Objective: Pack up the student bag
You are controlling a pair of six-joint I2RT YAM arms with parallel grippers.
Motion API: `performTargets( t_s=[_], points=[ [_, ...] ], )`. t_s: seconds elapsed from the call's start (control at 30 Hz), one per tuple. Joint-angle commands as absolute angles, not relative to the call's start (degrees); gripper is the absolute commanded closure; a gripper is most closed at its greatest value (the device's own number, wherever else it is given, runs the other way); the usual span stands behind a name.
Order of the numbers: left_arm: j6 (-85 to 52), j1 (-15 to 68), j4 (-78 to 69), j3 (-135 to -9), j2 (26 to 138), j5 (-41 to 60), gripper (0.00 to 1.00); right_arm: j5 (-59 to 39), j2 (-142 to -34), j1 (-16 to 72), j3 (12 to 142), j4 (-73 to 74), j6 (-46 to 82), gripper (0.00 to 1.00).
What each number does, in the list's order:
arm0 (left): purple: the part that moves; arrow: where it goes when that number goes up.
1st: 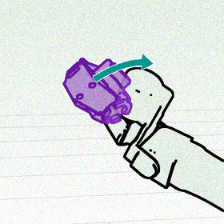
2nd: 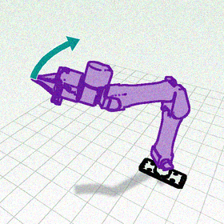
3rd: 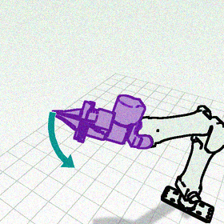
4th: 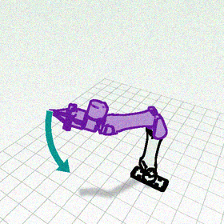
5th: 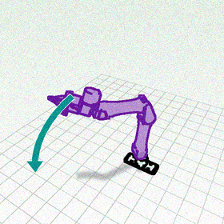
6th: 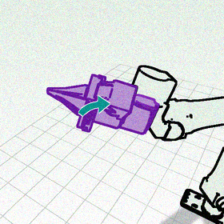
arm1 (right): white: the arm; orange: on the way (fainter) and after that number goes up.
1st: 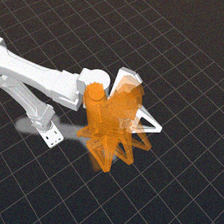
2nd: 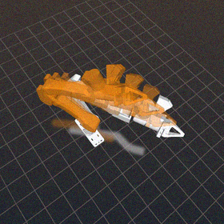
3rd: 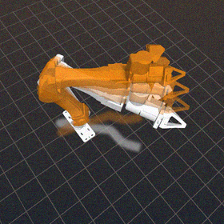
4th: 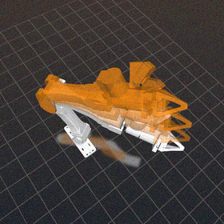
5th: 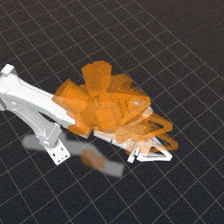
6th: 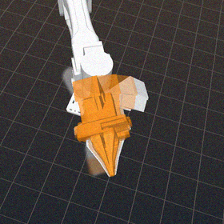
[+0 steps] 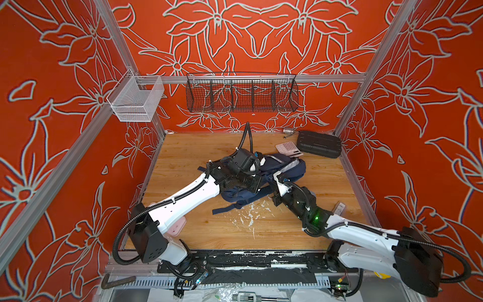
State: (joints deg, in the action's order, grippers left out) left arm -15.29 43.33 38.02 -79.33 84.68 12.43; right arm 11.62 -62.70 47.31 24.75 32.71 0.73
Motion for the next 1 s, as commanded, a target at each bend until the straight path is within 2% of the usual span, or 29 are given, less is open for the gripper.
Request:
performTargets(
  t_s=[0.0, 0.17, 0.3, 0.37, 0.67, 0.83, 0.97],
  points=[
    [-14.4, 44.5, 35.3, -79.9, 82.9, 13.6, 1.00, 11.7, -63.0, 47.1, 27.6, 36.1, 1.3, 0.86],
    [-13.8, 44.7, 36.0, -79.6, 82.8, 12.7, 1.00, 10.2, -62.5, 47.2, 27.9, 36.5, 0.5, 0.90],
    [-13.1, 44.7, 36.6, -79.6, 82.7, 11.5, 1.00, 8.1, -61.6, 47.2, 28.4, 33.7, -0.4, 0.83],
    [-12.6, 44.7, 36.9, -79.8, 82.9, 11.4, 1.00, 8.4, -60.9, 47.2, 28.1, 33.1, -0.4, 0.82],
    [-11.8, 44.8, 37.4, -79.6, 83.4, 11.5, 1.00, 9.0, -58.4, 47.2, 28.0, 30.2, -2.1, 0.94],
    [-10.4, 44.7, 37.8, -79.4, 82.8, 10.6, 1.00, 9.6, -58.6, 47.3, 27.8, 29.7, -1.5, 0.99],
    [-6.8, 44.4, 38.8, -78.1, 81.5, 8.0, 1.00, 13.8, -58.3, 47.3, 29.4, 24.6, -1.3, 1.00]
  ],
)
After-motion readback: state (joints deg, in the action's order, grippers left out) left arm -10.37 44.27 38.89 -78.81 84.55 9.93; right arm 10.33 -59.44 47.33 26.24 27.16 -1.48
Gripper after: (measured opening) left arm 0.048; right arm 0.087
